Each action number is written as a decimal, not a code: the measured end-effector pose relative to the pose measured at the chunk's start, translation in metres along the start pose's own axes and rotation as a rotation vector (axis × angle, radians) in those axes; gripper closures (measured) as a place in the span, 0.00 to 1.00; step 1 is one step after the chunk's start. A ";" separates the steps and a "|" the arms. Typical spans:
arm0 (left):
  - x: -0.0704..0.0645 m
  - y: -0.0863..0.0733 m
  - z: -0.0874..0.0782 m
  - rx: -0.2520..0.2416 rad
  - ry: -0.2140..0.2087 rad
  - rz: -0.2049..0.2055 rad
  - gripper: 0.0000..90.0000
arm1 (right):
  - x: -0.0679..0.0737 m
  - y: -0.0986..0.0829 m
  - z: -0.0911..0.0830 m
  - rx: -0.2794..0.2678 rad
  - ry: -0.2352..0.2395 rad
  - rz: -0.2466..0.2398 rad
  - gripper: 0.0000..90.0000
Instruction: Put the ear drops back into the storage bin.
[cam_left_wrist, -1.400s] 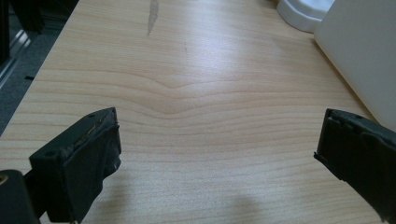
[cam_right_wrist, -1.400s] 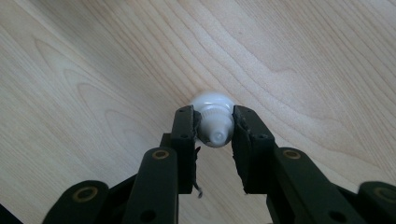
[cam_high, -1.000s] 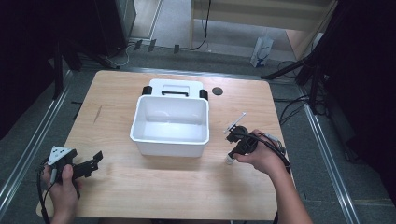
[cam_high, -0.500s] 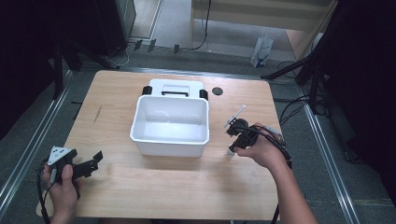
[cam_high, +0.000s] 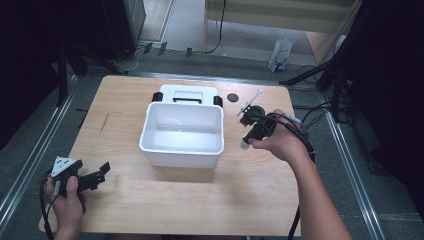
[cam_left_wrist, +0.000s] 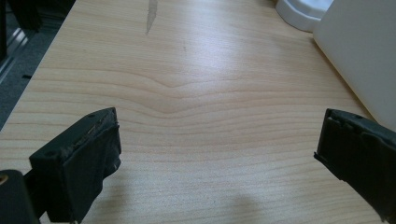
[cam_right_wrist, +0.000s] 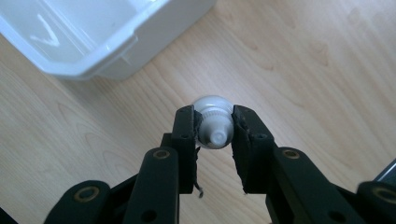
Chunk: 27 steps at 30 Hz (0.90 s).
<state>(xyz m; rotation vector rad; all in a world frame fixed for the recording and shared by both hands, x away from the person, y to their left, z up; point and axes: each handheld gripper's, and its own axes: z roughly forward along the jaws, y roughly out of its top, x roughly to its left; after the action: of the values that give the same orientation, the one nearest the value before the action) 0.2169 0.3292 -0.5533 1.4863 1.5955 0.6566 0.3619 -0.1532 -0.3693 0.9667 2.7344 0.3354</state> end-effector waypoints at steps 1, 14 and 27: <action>0.000 0.000 0.000 -0.001 0.001 -0.001 0.01 | 0.000 0.003 -0.003 -0.002 -0.004 -0.001 0.80; 0.000 0.000 0.000 0.000 0.000 0.000 0.01 | 0.004 0.042 -0.034 -0.024 -0.021 -0.074 0.80; 0.000 0.000 0.000 0.000 -0.001 0.001 0.01 | 0.018 0.074 -0.046 -0.067 -0.018 -0.128 0.80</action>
<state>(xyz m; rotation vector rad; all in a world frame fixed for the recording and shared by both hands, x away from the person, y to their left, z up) 0.2172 0.3296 -0.5530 1.4865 1.5943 0.6566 0.3789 -0.0918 -0.3065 0.7693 2.7335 0.3906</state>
